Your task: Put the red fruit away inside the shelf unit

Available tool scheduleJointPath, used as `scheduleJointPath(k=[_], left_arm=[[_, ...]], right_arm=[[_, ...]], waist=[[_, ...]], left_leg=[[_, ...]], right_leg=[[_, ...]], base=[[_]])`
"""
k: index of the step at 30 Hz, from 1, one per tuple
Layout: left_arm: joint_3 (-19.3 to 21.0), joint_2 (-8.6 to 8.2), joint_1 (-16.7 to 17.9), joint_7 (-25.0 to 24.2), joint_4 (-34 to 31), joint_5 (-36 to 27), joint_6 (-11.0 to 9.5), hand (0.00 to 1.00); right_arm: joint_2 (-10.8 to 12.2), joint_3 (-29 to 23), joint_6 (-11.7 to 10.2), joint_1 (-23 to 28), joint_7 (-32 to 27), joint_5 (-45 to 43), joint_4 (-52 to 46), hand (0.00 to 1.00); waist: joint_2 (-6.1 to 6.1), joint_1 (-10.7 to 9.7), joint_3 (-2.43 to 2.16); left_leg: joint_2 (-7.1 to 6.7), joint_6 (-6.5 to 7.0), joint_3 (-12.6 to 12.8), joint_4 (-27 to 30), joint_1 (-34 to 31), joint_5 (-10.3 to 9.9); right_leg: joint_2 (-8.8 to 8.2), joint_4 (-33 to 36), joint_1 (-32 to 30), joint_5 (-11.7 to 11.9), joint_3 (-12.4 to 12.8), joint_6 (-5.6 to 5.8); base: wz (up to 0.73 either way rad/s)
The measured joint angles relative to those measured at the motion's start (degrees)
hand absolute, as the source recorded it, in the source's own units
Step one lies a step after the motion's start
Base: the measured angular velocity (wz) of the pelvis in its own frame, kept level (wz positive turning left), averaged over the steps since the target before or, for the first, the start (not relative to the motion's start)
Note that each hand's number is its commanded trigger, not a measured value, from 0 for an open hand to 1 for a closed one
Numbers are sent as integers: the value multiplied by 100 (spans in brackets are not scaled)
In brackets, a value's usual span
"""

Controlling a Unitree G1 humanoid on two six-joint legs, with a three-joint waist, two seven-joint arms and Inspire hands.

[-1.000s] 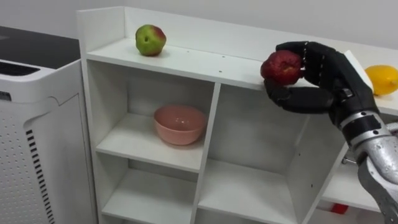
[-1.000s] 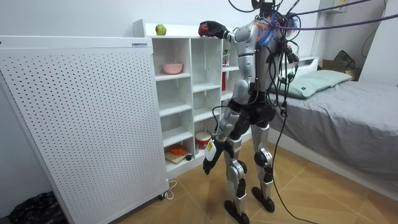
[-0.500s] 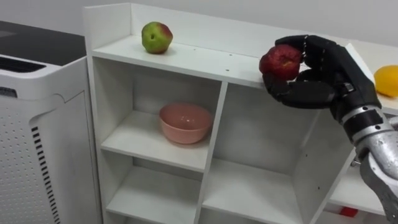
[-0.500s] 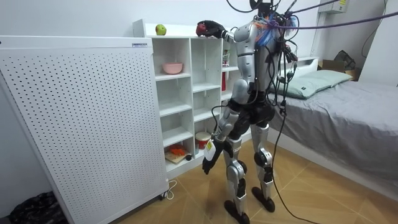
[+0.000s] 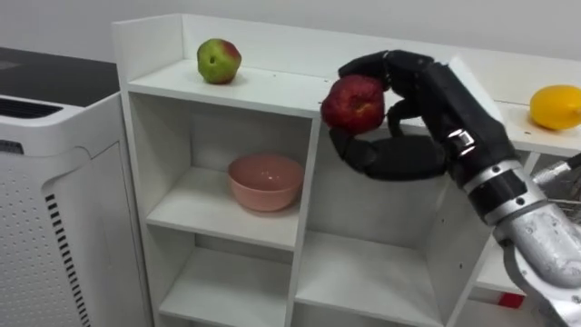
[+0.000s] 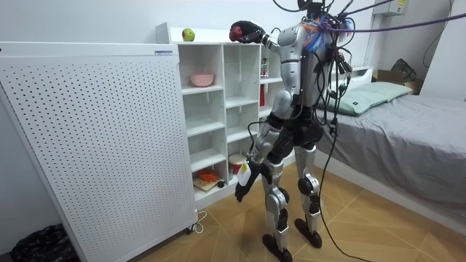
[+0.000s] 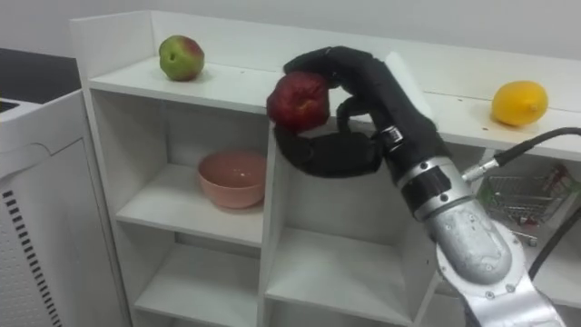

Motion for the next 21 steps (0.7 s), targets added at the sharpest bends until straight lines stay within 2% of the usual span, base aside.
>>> scheduleJointPath(k=[5,9,12,14,17,21], left_arm=[[-83,-5,-96,2,93,2,-113,0],[-204,19,-99,-4,113,1,-122,0],[-318,49,-89,-6,114,-4,-117,0],[-530,91,-95,10,114,-15,-117,0],[-719,90,-121,79,114,-158,-121,0],[-831,78,-223,106,280,-325,-148,0]], right_arm=[[66,332,0,174,223,-45,-482,100],[136,495,-11,183,396,-270,-640,100],[298,698,-9,385,527,-497,-589,100],[519,888,33,698,556,-638,-478,100],[642,1050,85,943,657,-643,-243,100],[690,1048,115,1105,703,-710,334,100]], waist=[[-14,14,-7],[-28,28,-16],[-19,113,-9],[-19,129,-6],[-1,133,6],[46,158,35]], left_leg=[[6,0,30,7,42,0],[14,-1,40,7,48,-1],[21,-3,142,-46,95,1],[22,-3,140,-23,45,1],[21,-2,110,58,-136,0],[23,2,85,190,-417,1]], right_leg=[[1,71,2,3,18,-5],[1,78,10,4,4,-6],[10,79,8,14,66,-24],[10,82,-26,20,61,-32],[11,118,-186,34,64,-49],[1,271,-472,34,57,-49]], base=[[-3],[-2],[-16],[0],[0],[2]])
